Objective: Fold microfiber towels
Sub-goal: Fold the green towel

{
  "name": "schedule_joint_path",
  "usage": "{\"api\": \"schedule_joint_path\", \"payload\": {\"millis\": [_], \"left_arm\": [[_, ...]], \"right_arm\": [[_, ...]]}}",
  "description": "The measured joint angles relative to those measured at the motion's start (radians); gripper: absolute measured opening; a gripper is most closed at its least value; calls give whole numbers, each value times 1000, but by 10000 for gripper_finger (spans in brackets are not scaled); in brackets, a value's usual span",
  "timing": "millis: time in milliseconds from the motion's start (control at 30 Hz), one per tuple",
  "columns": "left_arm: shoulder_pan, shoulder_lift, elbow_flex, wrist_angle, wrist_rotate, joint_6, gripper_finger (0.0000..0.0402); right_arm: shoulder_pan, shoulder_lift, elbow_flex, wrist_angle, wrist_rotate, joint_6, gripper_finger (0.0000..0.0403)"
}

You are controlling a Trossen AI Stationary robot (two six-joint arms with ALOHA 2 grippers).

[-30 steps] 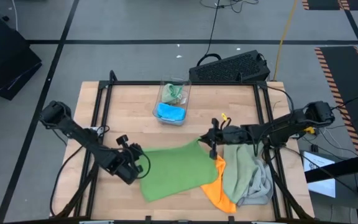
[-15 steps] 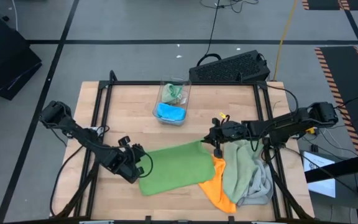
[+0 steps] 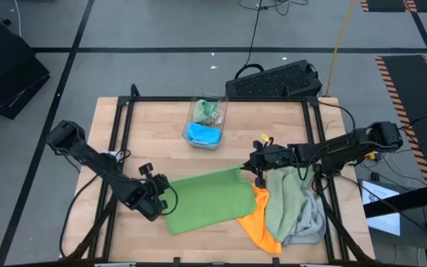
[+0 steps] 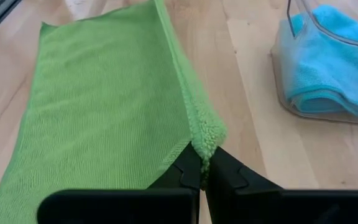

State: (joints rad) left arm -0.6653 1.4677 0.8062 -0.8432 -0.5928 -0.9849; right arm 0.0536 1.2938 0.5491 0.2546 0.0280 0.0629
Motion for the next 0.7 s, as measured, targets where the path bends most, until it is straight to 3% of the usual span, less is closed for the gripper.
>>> {"api": "schedule_joint_path", "payload": {"millis": [200, 400, 533, 700], "left_arm": [[7, 0, -12, -2, 93, -35, 75], [19, 0, -12, -17, 119, -17, 115], [25, 0, -12, -56, 125, -11, 94], [24, 0, -12, -51, 125, 17, 27]], "right_arm": [[0, 0, 0, 0, 0, -25, 2], [-3, 0, 0, 1, 0, -62, 2], [-8, 0, 0, 1, -1, -64, 2], [-8, 0, 0, -9, -3, -75, 2]]}}
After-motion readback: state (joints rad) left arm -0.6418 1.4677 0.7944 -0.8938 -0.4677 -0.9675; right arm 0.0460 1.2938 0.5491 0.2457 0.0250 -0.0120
